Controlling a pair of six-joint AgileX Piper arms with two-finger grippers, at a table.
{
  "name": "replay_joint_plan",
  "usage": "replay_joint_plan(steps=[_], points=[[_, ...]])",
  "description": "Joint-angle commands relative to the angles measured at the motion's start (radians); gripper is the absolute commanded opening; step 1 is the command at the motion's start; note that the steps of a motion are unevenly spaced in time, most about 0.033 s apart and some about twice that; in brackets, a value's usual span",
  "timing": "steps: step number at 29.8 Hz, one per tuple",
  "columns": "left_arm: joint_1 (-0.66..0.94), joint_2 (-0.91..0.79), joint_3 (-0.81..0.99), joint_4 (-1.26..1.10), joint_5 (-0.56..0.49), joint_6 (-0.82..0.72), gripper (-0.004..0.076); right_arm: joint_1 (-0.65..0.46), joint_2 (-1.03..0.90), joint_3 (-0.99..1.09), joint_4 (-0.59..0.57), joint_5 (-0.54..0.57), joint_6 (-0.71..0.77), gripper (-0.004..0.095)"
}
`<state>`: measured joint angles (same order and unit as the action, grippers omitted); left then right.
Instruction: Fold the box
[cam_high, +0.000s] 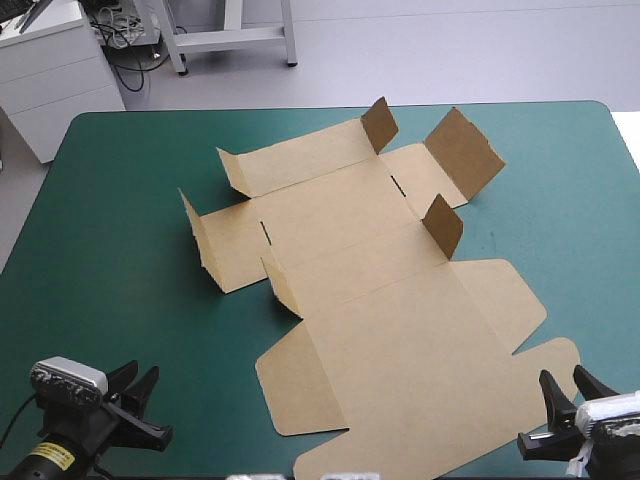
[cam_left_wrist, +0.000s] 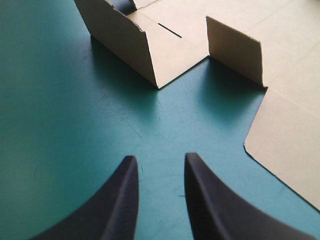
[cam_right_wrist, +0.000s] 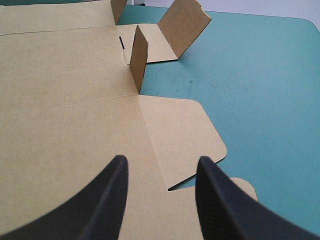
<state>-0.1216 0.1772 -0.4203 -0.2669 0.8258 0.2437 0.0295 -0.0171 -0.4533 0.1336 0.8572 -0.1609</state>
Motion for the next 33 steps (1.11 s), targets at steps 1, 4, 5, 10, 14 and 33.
replay_joint_plan(steps=[1, 4, 5, 10, 14, 33], points=[[-0.002, 0.018, -0.021, -0.021, -0.062, 0.0, 0.0218, 0.004, -0.024, -0.023, 0.001, -0.076, -0.003, 0.04], [-0.002, 0.018, -0.04, -0.01, -0.058, 0.0, 0.0218, 0.004, -0.015, -0.025, 0.001, -0.064, -0.005, 0.04], [-0.002, 0.022, -0.057, 0.002, -0.058, -0.01, 0.0218, 0.004, -0.005, -0.029, 0.001, -0.054, -0.007, 0.0401], [-0.002, 0.101, -0.144, 0.081, -0.048, -0.127, 0.0218, 0.004, 0.094, -0.053, -0.001, -0.06, -0.007, 0.04], [-0.002, 0.223, -0.212, 0.071, -0.022, -0.149, 0.0218, 0.004, 0.183, -0.089, -0.001, -0.119, -0.007, 0.0401], [-0.002, 0.62, -0.477, 0.053, 0.039, -0.169, 0.0218, 0.004, 0.933, -0.523, 0.015, -0.043, -0.08, 0.0582]])
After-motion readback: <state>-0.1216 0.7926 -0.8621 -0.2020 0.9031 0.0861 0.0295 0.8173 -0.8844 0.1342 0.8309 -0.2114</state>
